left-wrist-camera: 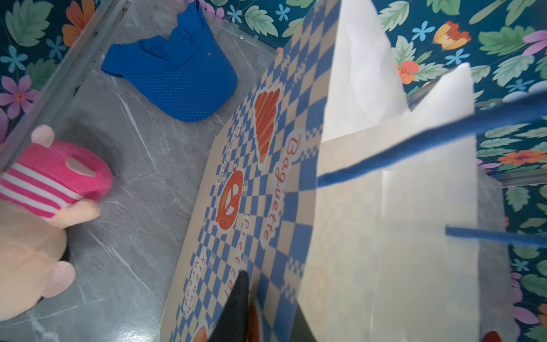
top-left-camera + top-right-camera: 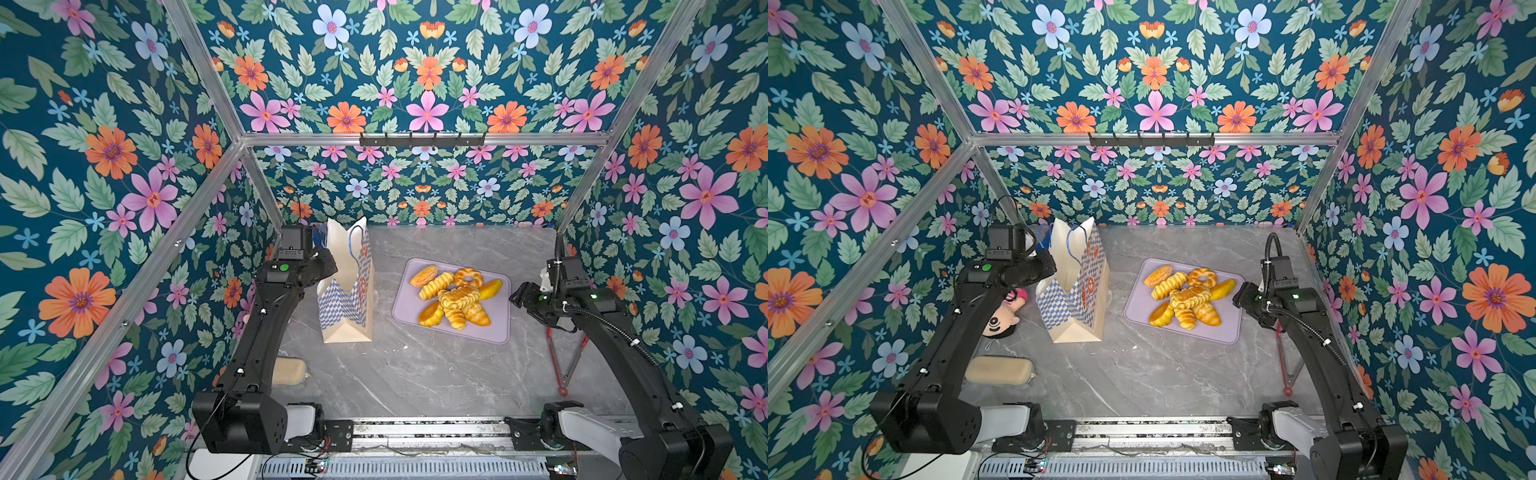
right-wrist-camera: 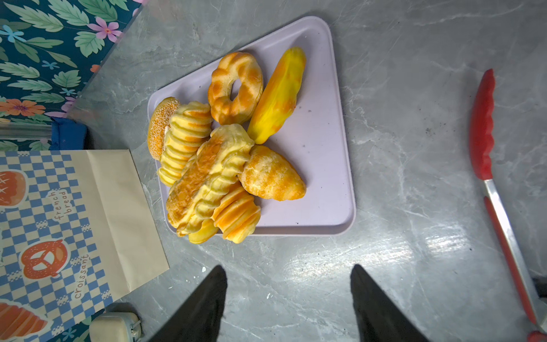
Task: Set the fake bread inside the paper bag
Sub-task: 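Move the right gripper over the red tongs and lower toward their hinge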
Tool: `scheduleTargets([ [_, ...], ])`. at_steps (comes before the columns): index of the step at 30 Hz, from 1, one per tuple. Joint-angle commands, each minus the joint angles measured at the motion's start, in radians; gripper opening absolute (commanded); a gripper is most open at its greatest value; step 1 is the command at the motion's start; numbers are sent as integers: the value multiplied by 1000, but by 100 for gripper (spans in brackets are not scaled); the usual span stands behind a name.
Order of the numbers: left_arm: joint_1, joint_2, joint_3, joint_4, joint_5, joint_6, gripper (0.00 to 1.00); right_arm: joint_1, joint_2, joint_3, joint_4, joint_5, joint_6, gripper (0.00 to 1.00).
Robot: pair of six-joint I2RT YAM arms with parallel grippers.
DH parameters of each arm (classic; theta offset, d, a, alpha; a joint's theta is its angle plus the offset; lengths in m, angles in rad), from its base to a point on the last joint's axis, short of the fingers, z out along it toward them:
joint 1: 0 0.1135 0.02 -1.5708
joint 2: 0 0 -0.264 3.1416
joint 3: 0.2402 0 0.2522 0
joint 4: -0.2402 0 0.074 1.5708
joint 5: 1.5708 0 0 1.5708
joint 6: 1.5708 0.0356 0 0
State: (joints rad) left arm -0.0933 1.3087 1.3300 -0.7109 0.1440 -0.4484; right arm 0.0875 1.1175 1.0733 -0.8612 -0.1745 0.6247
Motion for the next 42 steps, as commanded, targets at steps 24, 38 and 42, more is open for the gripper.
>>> scheduleTargets([
  [24,17,-118,-74,29,10,62,100,-398,-74,-266,5,100,56,86],
  [38,17,-150,-132,92,75,73,100,-448,8,-360,44,133,56,98],
  [42,17,-151,-151,110,93,75,100,-448,66,-385,85,124,69,96],
])
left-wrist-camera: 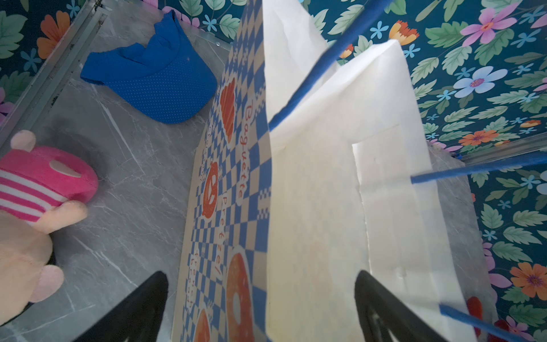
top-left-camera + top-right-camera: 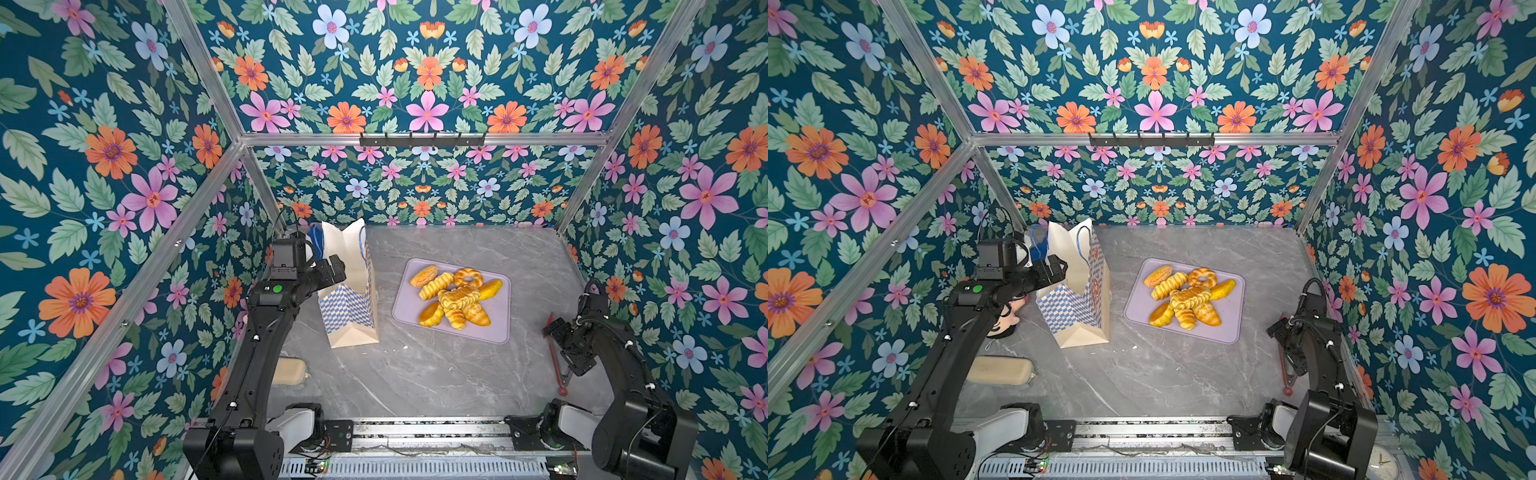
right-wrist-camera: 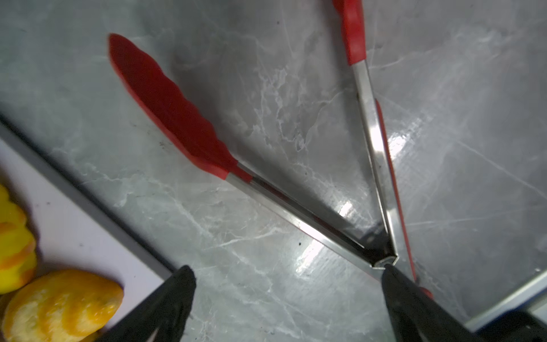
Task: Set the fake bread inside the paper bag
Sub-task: 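Move the right gripper over the red tongs and lower toward their hinge, then grasp the red tongs near the hinge with the right gripper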
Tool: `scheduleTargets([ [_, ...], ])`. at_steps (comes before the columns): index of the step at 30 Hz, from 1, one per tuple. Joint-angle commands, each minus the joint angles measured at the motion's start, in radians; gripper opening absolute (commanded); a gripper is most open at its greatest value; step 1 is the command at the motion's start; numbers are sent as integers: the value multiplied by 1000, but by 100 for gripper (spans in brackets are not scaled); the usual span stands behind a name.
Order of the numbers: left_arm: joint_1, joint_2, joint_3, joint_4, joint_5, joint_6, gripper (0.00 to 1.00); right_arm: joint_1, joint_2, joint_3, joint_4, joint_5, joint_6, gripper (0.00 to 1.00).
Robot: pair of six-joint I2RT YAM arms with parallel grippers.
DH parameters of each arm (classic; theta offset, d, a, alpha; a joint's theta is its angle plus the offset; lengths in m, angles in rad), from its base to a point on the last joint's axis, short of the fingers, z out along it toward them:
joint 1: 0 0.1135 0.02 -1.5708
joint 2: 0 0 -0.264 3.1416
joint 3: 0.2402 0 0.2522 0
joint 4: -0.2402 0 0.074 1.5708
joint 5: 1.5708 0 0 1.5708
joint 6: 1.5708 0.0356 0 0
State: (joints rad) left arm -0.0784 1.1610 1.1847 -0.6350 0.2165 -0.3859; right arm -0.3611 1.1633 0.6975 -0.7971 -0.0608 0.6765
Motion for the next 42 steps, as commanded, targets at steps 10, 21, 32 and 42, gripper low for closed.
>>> scheduleTargets([
  [10,2,-1,-8,46,33,16,100,1,101,-33,104,3,14,91],
  [21,1,-1,-16,40,24,13,100,106,219,72,166,-39,17,77],
  [32,2,-7,-27,47,29,20,100,119,139,159,-16,70,-4,91],
  [42,2,-11,-40,71,49,25,100,70,-35,15,-75,-3,28,94],
])
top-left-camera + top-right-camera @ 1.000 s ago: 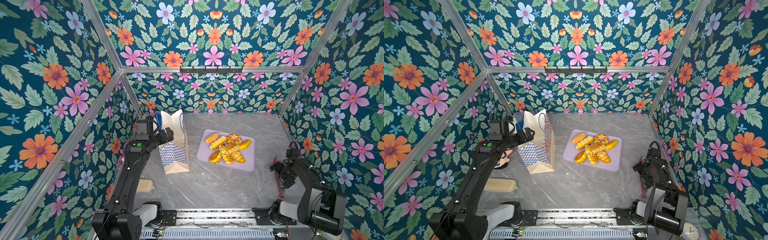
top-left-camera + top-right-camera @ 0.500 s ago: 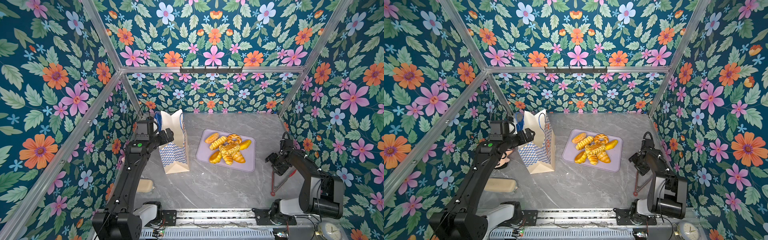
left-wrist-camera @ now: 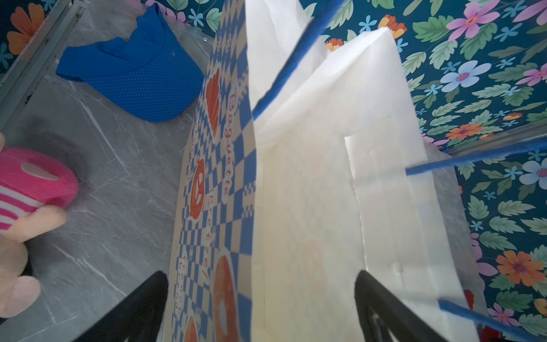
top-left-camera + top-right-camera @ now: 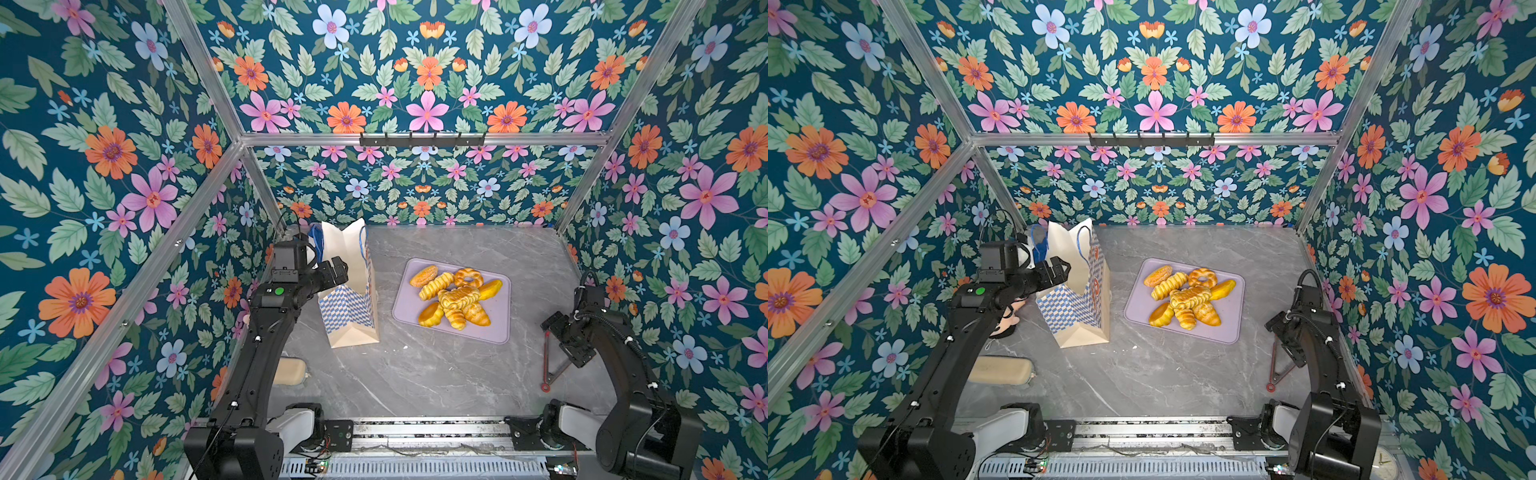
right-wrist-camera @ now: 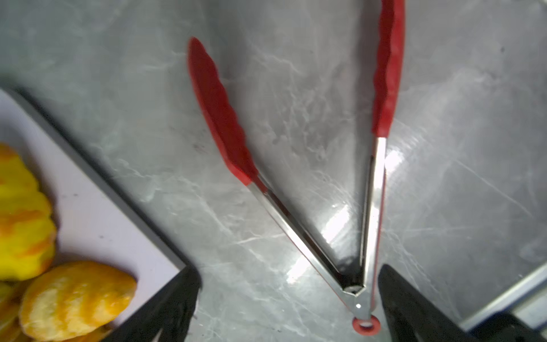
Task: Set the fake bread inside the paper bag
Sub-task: 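Grasp the red tongs near the hinge with the right gripper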
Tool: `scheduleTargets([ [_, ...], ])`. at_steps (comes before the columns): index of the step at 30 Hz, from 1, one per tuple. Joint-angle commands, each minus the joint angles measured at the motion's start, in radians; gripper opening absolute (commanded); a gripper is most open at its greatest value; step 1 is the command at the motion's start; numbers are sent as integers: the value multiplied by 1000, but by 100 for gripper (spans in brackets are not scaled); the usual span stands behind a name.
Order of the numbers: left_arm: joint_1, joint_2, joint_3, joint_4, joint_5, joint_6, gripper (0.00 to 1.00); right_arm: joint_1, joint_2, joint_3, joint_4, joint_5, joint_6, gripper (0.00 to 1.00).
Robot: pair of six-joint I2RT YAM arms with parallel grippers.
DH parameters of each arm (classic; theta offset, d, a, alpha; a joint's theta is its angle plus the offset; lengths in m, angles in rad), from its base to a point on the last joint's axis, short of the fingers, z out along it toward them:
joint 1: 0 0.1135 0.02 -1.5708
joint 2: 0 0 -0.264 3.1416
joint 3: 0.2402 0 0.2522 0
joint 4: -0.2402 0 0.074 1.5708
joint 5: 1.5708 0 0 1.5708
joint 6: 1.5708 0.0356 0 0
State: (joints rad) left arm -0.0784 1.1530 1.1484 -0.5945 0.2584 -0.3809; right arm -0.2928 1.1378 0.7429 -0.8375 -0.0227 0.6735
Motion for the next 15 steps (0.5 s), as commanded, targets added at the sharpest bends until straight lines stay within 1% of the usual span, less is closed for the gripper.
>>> scheduleTargets([
  [1,2,-4,-4,34,11,19,100,1,-10,-56,-19,-58,47,94],
  [5,3,-3,-8,36,20,20,100,9,-3,-119,27,-70,82,94],
  [9,3,-6,-9,38,28,20,100,30,29,-131,61,-47,93,94],
  [15,4,-10,-15,39,27,18,100,43,122,-119,129,-22,91,88],
])
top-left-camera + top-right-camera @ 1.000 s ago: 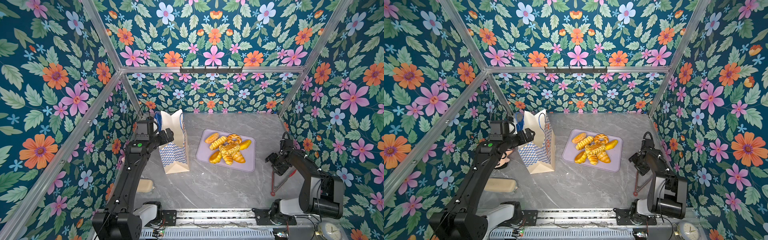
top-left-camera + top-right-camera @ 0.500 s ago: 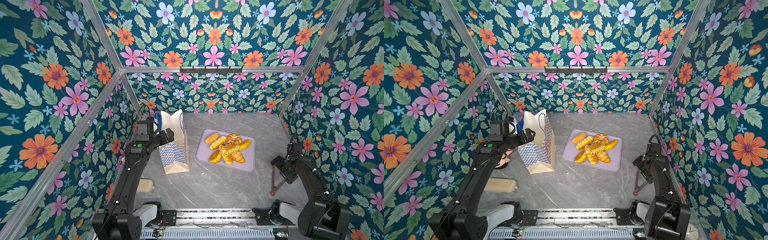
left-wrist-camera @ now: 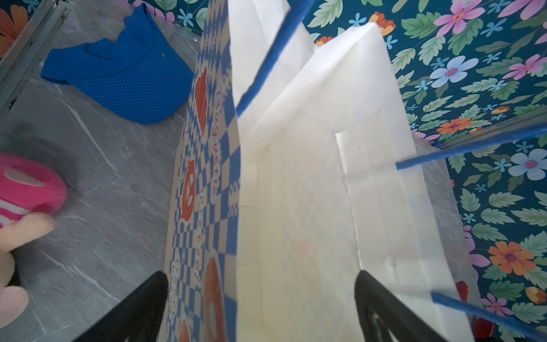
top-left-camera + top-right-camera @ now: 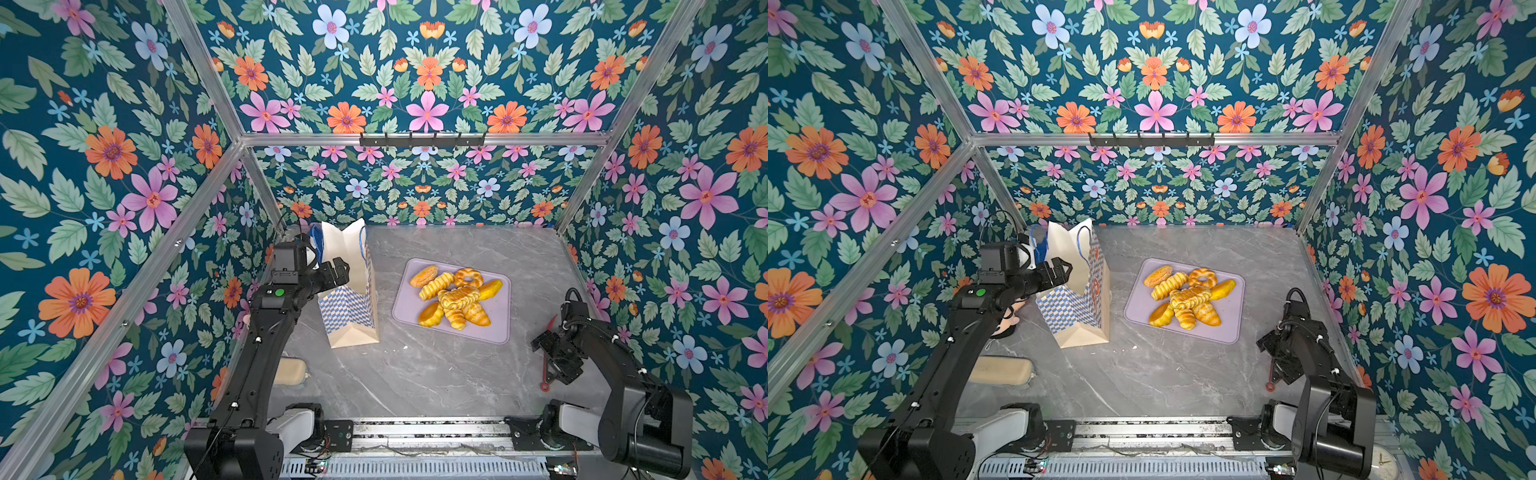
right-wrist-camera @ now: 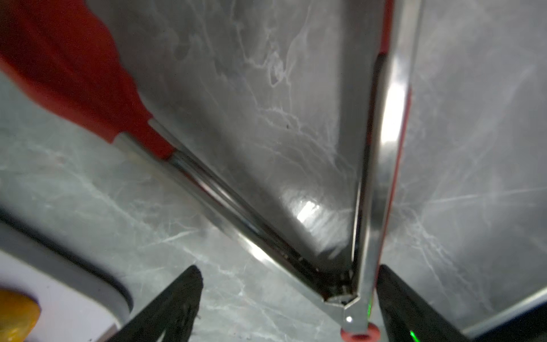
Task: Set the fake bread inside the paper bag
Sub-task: 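Grasp the red tongs near the hinge with the right gripper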
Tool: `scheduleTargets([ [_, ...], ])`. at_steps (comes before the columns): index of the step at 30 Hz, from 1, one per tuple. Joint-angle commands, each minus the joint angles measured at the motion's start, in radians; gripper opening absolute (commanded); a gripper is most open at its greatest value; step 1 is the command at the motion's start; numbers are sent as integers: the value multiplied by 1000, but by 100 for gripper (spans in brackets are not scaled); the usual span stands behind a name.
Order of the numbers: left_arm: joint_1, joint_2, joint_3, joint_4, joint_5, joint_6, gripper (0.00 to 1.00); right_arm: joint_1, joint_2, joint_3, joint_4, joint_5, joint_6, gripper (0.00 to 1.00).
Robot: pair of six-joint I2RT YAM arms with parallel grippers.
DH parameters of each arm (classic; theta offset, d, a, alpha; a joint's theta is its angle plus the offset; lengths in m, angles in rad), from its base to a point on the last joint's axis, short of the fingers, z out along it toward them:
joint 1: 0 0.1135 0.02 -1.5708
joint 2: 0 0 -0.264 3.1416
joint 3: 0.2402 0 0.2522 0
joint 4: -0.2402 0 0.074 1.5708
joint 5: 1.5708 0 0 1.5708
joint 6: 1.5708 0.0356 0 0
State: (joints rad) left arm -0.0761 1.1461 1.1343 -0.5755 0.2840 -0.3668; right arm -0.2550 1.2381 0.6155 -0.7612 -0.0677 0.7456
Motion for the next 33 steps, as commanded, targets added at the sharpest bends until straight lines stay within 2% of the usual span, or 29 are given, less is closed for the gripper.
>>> scheduleTargets([
  [1,2,-2,-3,20,1,2,100,7,35,13,66,26,18,87],
  [22,2,8,-12,19,-7,6,100,43,303,186,137,110,-35,64],
  [25,2,9,-11,17,-8,8,100,44,318,203,146,112,-57,56],
  [33,2,9,4,3,-13,11,100,49,360,280,144,145,-171,47],
])
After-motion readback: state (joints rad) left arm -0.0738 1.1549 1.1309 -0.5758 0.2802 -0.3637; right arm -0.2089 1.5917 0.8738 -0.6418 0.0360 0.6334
